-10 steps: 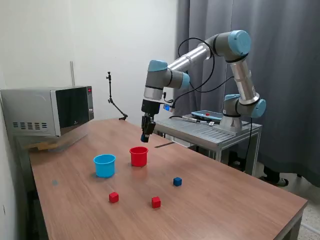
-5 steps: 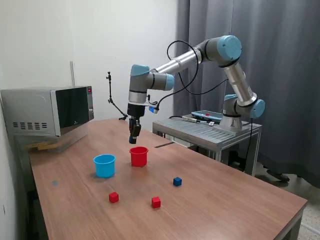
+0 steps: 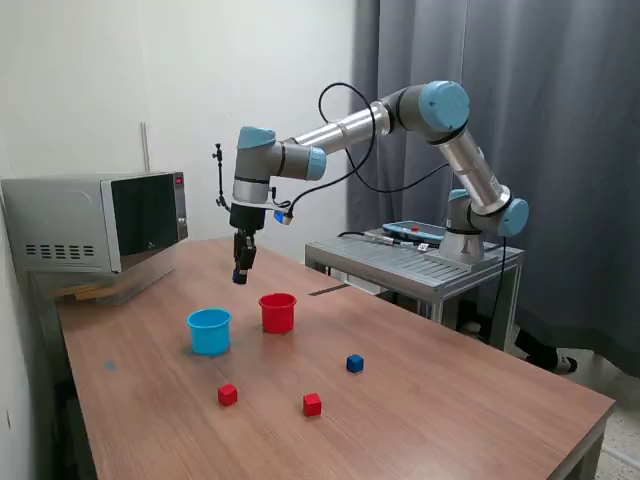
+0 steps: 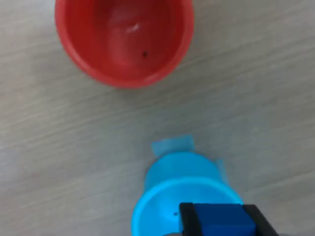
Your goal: Place red objects in the red bin, and blue objects in the blue bin.
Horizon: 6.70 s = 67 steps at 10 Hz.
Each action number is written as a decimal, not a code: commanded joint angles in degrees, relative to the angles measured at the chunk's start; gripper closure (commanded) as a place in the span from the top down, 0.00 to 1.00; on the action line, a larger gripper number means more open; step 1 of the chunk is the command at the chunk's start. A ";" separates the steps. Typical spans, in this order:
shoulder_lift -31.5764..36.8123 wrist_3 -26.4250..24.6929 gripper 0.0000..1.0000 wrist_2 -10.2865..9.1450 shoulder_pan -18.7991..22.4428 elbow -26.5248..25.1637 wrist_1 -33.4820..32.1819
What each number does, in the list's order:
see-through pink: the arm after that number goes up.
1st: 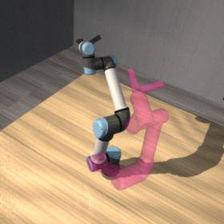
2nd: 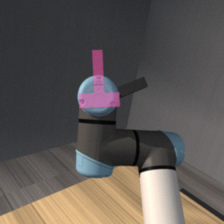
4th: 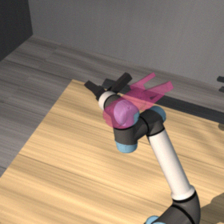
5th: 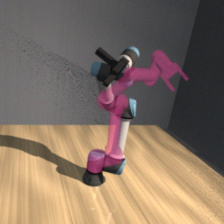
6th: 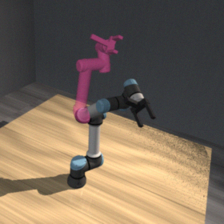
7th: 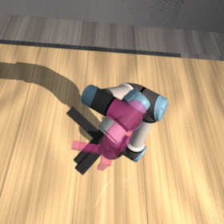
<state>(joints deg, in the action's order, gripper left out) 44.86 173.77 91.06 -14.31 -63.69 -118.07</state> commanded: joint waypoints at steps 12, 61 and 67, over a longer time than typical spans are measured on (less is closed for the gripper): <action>-10.05 4.82 0.00 -0.44 -0.54 10.95 1.27; 2.52 10.36 1.00 -9.05 18.01 -22.89 -9.89; 2.43 1.92 1.00 -0.44 17.13 -22.62 -9.72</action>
<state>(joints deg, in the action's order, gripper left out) 47.31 177.05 88.81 2.93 -86.43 -127.83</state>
